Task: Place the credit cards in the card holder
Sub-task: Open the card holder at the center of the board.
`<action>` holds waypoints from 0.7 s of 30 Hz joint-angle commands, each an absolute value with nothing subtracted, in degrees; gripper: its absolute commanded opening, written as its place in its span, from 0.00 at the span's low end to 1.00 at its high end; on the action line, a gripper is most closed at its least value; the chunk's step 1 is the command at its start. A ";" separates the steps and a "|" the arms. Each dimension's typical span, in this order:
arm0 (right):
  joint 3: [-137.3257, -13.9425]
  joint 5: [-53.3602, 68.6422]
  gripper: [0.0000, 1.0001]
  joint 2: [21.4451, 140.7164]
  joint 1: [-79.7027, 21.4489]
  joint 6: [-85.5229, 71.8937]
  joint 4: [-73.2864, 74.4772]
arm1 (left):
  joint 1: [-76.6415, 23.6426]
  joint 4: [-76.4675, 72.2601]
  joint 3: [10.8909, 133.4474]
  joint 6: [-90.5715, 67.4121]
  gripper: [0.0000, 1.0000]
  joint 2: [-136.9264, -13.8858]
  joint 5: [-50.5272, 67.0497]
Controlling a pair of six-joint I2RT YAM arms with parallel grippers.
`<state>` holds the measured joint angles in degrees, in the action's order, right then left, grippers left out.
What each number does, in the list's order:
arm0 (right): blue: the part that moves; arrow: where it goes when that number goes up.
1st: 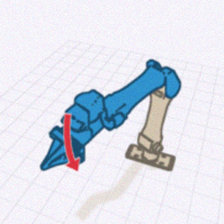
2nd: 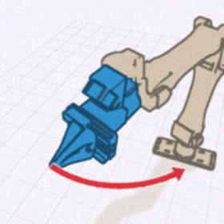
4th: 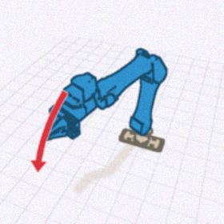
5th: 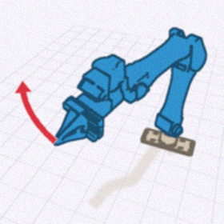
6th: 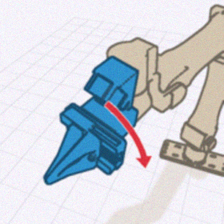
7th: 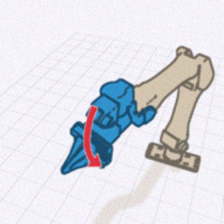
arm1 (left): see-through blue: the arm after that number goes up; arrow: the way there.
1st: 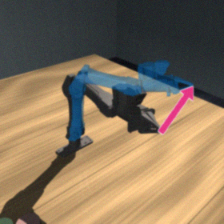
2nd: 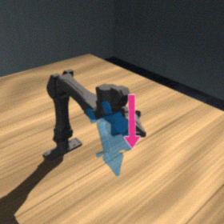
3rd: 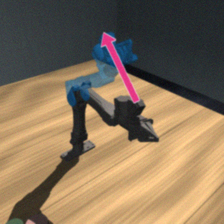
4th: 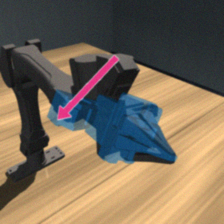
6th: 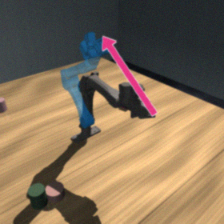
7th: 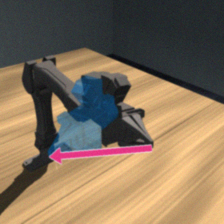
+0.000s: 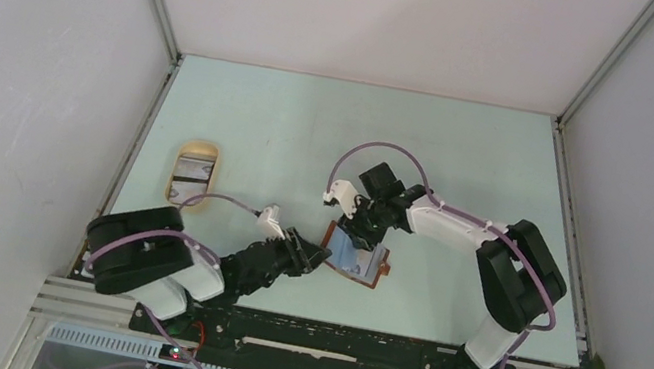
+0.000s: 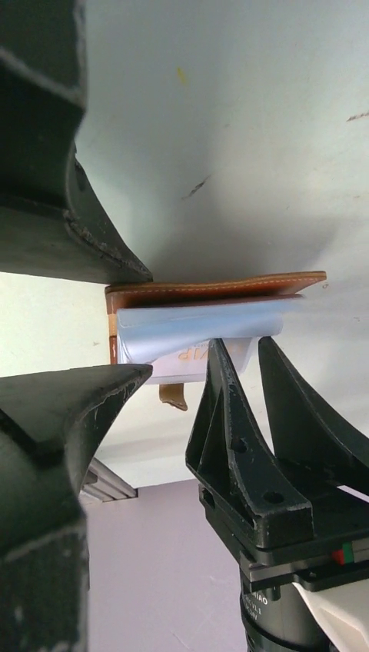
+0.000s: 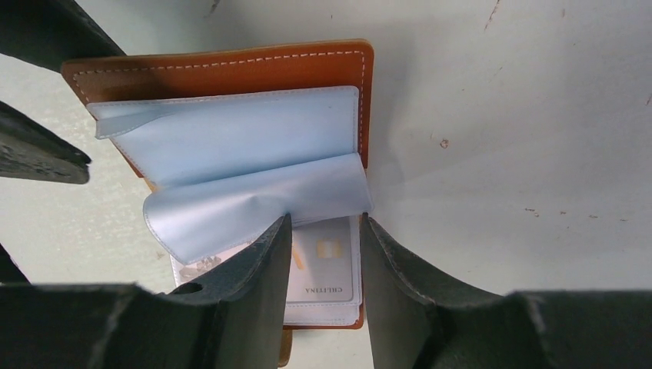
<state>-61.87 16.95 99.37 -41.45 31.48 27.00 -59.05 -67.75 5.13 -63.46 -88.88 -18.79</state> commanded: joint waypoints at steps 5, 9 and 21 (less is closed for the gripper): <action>-65.15 18.29 0.46 100.23 -41.92 29.67 27.08 | -59.41 -43.03 5.72 -55.55 0.47 -72.27 -24.81; -66.24 19.31 0.46 100.97 -41.92 29.00 28.29 | -60.06 -35.60 7.04 -49.65 0.48 -63.99 -23.93; -70.03 24.08 0.46 103.71 -41.84 26.84 31.99 | -61.52 -36.29 10.38 -40.72 0.53 -63.19 -14.63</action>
<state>-67.11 20.73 102.98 -41.45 28.75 30.70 -61.12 -33.98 7.18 -44.23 -60.14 -17.91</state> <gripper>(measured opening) 0.464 0.534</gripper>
